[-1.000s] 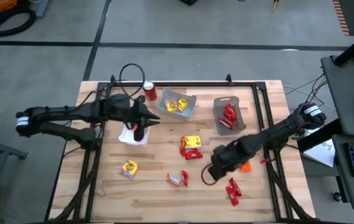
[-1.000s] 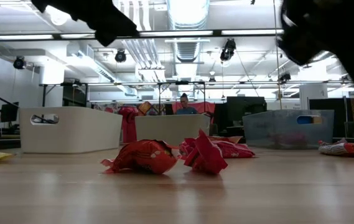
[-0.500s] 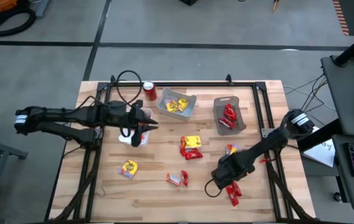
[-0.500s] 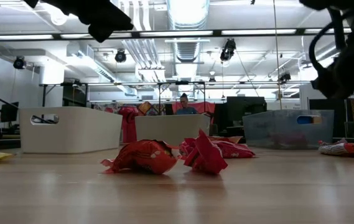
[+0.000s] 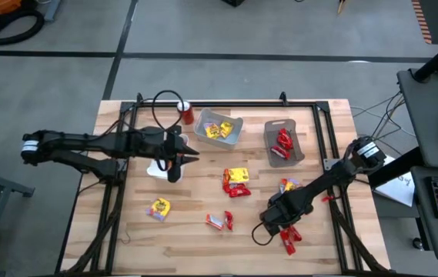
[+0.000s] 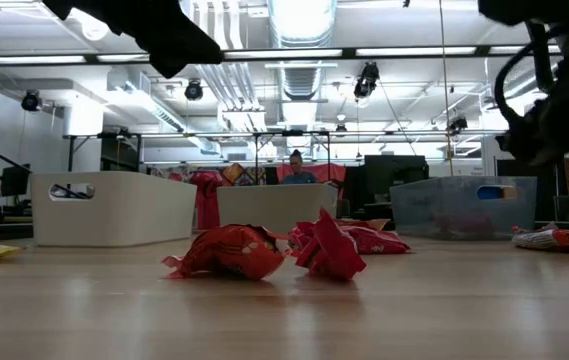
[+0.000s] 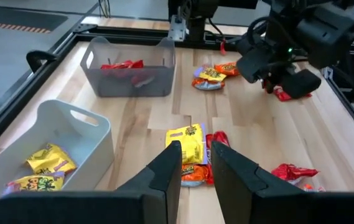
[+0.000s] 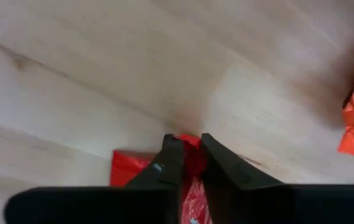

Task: Sort candy
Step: Put the red chocolate into the black bin

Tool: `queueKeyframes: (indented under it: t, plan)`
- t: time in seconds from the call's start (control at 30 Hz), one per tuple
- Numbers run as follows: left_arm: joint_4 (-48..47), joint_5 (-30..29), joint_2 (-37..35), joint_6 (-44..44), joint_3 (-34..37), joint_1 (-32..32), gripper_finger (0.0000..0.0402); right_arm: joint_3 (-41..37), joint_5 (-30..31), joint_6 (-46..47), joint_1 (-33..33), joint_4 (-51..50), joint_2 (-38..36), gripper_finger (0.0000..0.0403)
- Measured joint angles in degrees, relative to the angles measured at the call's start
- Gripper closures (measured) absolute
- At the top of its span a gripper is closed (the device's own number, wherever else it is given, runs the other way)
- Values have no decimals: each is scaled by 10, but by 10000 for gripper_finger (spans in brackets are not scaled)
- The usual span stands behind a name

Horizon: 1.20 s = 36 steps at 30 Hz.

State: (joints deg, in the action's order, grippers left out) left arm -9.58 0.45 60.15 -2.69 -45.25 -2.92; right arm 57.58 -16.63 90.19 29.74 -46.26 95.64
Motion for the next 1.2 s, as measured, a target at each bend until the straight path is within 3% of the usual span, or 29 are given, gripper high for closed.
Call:
queueKeyframes:
  t: [0.17,0.3,0.53,0.87,1.07,1.2]
  plan:
    - [0,0,5,-12,0,8,331,0,37,2,-2,-2,-28,381]
    - [0,0,6,-13,0,25,331,7,109,-19,-13,5,-66,380]
    - [2,-3,6,-13,0,50,331,29,253,-179,-76,66,-134,380]
    - [6,-45,7,-42,0,88,331,72,317,-452,-256,77,-158,380]
    - [6,-49,8,-61,0,120,331,94,319,-541,-386,24,-158,380]
    - [6,-82,9,-73,0,144,331,97,319,-568,-465,-19,-158,380]
